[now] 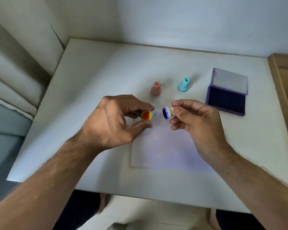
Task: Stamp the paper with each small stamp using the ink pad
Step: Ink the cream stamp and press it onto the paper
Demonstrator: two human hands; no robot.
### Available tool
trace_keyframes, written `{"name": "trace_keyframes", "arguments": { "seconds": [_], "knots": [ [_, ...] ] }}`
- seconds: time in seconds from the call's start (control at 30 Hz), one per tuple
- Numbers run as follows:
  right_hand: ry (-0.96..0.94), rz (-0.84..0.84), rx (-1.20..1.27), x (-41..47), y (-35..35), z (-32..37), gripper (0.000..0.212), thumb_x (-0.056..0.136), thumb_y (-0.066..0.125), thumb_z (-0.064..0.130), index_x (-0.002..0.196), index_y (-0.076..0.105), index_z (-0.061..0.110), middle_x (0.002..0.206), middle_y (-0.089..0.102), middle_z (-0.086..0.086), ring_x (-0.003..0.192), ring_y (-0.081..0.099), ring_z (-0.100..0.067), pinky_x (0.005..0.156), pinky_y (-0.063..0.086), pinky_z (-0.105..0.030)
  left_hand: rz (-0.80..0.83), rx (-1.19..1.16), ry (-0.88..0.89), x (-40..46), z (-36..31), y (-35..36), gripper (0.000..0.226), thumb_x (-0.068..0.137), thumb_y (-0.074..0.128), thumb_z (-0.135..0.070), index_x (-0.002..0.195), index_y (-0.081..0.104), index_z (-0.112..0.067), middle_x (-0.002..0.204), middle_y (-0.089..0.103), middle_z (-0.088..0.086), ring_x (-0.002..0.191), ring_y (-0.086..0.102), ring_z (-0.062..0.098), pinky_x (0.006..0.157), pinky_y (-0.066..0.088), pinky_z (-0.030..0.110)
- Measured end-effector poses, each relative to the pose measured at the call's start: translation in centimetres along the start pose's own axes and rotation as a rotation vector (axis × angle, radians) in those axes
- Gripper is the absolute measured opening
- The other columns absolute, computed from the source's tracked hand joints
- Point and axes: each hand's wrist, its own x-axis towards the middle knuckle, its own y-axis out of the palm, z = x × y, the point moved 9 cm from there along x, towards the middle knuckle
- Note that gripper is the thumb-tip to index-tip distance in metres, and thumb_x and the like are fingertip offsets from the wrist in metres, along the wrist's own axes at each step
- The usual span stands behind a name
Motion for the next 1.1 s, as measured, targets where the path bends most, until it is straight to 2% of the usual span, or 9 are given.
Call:
{"name": "trace_keyframes", "arguments": {
  "seconds": [0.27, 0.47, 0.6, 0.7, 0.77, 0.9, 1.1],
  "knots": [
    [-0.005, -0.055, 0.017, 0.3, -0.2, -0.5, 0.01, 0.087, 0.067, 0.005, 0.096, 0.071, 0.005, 0.072, 0.071, -0.012, 0.059, 0.064, -0.022, 0.059, 0.057, -0.032, 0.01, 0.094, -0.026, -0.1, 0.7, 0.6, 0.027, 0.079, 0.076, -0.031, 0.105, 0.075, -0.027, 0.091, 0.072, -0.012, 0.082, 0.07, 0.007, 0.079, 0.057, 0.03],
    [-0.033, -0.1, -0.11, 0.3, -0.2, -0.1, 0.012, 0.083, 0.074, 0.01, 0.095, 0.073, 0.012, 0.077, 0.072, -0.007, 0.059, 0.067, -0.017, 0.064, 0.061, -0.038, 0.014, 0.105, -0.072, -0.2, 1.0, 0.8, 0.027, 0.078, 0.072, -0.035, 0.104, 0.075, -0.029, 0.091, 0.073, -0.012, 0.083, 0.071, 0.007, 0.078, 0.057, 0.032],
    [-0.179, -0.106, -0.374, 0.1, 0.4, 1.8, 0.016, 0.081, 0.076, 0.016, 0.096, 0.074, 0.02, 0.077, 0.07, 0.0, 0.063, 0.069, -0.017, 0.056, 0.057, -0.02, 0.041, 0.081, -0.091, -0.3, 1.4, 1.0, 0.028, 0.078, 0.075, -0.03, 0.106, 0.074, -0.032, 0.095, 0.073, -0.015, 0.086, 0.07, 0.002, 0.082, 0.058, 0.03],
    [-0.316, -0.118, -0.569, 0.1, 1.0, 2.9, 0.018, 0.08, 0.077, 0.021, 0.097, 0.074, 0.025, 0.08, 0.068, 0.005, 0.066, 0.068, -0.016, 0.064, 0.059, -0.029, 0.046, 0.074, -0.094, -0.3, 1.6, 1.0, 0.029, 0.078, 0.075, -0.03, 0.107, 0.074, -0.032, 0.094, 0.072, -0.016, 0.086, 0.07, 0.002, 0.082, 0.058, 0.029],
    [-0.351, -0.113, -0.618, 0.2, 1.1, 3.1, 0.019, 0.08, 0.077, 0.022, 0.098, 0.074, 0.026, 0.081, 0.067, 0.006, 0.066, 0.067, -0.013, 0.067, 0.058, -0.029, 0.051, 0.079, -0.094, -0.2, 1.6, 1.2, 0.029, 0.078, 0.073, -0.033, 0.107, 0.074, -0.032, 0.093, 0.072, -0.015, 0.085, 0.07, 0.004, 0.081, 0.058, 0.03],
    [-0.423, -0.074, -0.716, 0.1, 1.9, 3.7, 0.022, 0.079, 0.078, 0.023, 0.101, 0.075, 0.024, 0.082, 0.065, 0.009, 0.068, 0.064, -0.006, 0.067, 0.054, -0.015, 0.052, 0.067, -0.105, -0.3, 1.9, 1.2, 0.029, 0.077, 0.071, -0.034, 0.107, 0.074, -0.033, 0.09, 0.071, -0.014, 0.084, 0.07, 0.007, 0.081, 0.058, 0.031],
    [-0.497, -0.047, -0.809, -0.5, 2.9, 3.8, 0.024, 0.078, 0.079, 0.022, 0.103, 0.075, 0.022, 0.083, 0.063, 0.011, 0.064, 0.058, 0.004, 0.068, 0.047, -0.002, 0.065, 0.06, -0.1, -0.3, 2.0, 1.2, 0.029, 0.079, 0.072, -0.033, 0.107, 0.073, -0.031, 0.088, 0.07, -0.013, 0.084, 0.069, 0.008, 0.081, 0.058, 0.034]
  ]
}}
